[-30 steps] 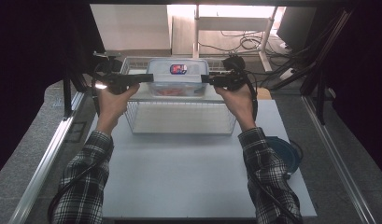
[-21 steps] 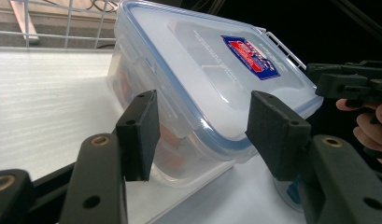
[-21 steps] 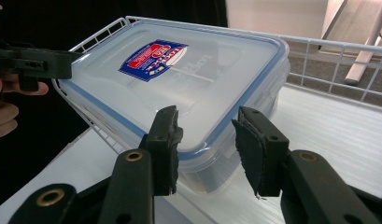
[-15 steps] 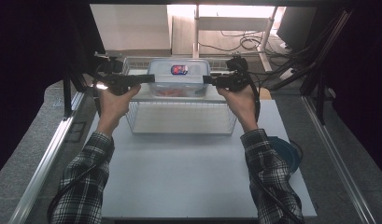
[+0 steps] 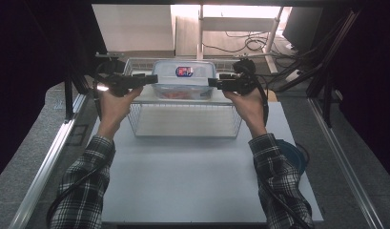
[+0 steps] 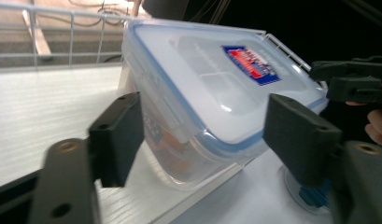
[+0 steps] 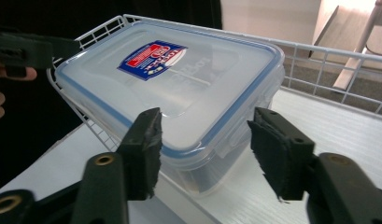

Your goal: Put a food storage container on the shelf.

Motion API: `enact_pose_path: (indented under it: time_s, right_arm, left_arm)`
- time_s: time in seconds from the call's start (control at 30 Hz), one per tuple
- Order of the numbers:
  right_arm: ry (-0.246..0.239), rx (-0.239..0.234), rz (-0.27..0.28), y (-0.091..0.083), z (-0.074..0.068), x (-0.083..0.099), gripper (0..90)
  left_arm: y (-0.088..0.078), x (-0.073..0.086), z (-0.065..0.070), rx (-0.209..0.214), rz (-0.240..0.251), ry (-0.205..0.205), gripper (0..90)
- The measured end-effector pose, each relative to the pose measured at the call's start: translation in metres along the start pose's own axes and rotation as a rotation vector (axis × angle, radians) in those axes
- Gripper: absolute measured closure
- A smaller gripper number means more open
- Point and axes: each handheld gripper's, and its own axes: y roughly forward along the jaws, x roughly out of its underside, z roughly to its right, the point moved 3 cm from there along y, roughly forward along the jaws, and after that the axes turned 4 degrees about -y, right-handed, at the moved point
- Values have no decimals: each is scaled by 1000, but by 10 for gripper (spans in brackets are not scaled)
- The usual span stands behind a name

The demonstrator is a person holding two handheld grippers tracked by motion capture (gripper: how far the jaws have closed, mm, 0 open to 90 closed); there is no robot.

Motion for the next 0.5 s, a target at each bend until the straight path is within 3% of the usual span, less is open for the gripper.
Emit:
enact_pose_path:
  time_s: [0.13,0.17,0.27,0.43,0.5]
  right_arm:
    - [-42,-14,8,-6,-6,4,255]
    - [-42,-14,8,-6,-6,4,255]
    - [-96,-16,12,-11,-17,11,161]
    - [-151,-13,22,-19,-30,24,102]
    - [-173,-6,14,-21,-35,30,89]
  left_arm:
    - [-9,11,9,-13,-35,73,156]
    - [-9,11,9,-13,-35,73,152]
    - [-13,25,16,-26,-75,138,146]
    - [-17,41,26,-55,-105,218,147]
    - [-17,45,28,-59,-111,233,148]
